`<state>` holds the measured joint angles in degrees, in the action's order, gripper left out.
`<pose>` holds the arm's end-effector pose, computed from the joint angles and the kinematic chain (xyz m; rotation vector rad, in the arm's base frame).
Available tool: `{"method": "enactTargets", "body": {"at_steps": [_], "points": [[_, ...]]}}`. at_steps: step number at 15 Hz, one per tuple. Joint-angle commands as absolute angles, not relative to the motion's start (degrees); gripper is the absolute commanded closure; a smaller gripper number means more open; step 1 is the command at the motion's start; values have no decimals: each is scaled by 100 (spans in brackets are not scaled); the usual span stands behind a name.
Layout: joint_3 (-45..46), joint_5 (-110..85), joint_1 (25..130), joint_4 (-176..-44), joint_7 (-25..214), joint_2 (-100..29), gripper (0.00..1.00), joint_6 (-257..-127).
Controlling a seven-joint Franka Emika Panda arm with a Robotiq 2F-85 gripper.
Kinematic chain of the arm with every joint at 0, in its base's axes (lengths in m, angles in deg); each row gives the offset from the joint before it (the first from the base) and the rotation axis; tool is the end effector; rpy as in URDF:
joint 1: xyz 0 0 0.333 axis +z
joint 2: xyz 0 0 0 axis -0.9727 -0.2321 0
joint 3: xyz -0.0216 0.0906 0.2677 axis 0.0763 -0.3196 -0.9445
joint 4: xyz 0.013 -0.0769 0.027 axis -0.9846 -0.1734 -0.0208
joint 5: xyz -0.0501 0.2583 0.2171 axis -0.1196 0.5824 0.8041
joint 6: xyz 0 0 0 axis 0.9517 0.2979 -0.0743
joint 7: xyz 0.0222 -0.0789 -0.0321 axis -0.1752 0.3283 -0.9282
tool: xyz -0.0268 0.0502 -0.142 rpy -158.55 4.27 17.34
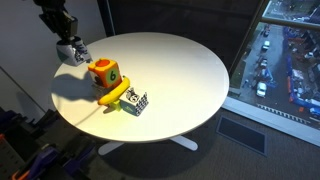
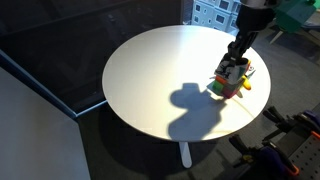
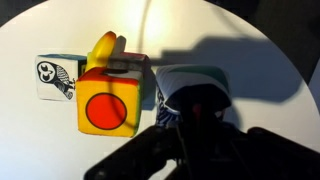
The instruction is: Remove the block with a number from the stack and place it on the table
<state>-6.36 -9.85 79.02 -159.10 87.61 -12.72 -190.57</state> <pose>0.4212 0.0371 0.2899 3.1187 0.2169 -0.0668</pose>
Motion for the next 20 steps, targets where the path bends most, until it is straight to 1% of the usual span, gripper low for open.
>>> {"method": "enactTargets", "body": {"at_steps": [1,7,20], "points": [[-696,-983,7978,-15833,8835,-1371,94,-19137],[-822,-980,8123,-15781,8908,-1605,94,-19351],[-947,-1030,8291,-15659,9621,-2586,94,-20317]]}}
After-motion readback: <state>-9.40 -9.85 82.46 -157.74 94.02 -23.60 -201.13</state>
